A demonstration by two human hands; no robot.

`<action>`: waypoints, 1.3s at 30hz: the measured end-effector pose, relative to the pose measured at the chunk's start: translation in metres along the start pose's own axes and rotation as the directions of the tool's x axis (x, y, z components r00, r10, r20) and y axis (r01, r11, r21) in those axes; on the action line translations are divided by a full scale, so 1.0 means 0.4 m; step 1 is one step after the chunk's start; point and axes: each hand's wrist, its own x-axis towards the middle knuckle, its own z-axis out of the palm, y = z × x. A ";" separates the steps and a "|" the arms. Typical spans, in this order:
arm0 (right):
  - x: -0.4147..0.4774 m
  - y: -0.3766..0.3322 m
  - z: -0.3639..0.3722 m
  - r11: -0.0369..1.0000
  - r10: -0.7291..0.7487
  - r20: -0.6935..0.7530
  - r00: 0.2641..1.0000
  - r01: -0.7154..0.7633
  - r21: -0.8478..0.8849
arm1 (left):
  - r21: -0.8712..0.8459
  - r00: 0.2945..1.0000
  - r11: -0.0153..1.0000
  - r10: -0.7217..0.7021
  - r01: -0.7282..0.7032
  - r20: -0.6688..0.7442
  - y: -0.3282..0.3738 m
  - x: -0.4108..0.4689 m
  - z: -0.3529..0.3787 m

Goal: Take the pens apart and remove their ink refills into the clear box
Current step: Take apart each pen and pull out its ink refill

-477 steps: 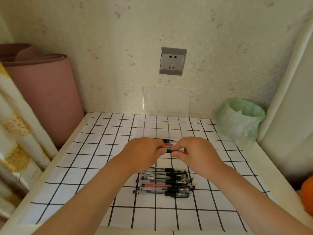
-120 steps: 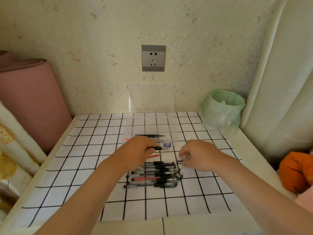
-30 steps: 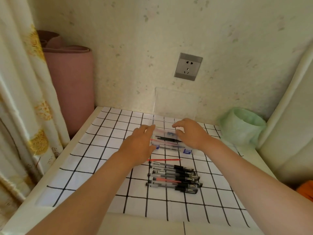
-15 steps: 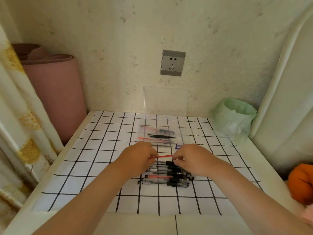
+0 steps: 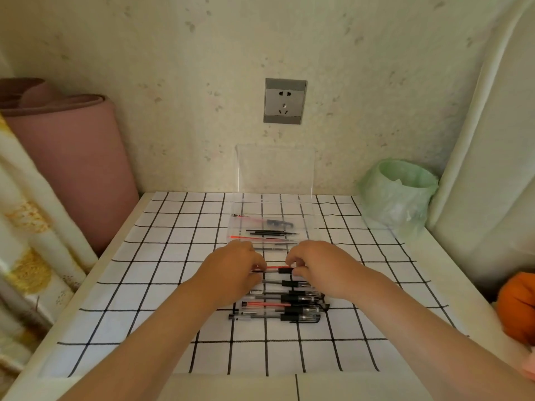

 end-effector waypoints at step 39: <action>-0.021 -0.058 -0.024 0.989 -0.144 -0.061 0.988 0.145 0.005 | -0.305 0.999 0.952 0.032 -0.022 0.027 -0.009 -0.007 -0.073</action>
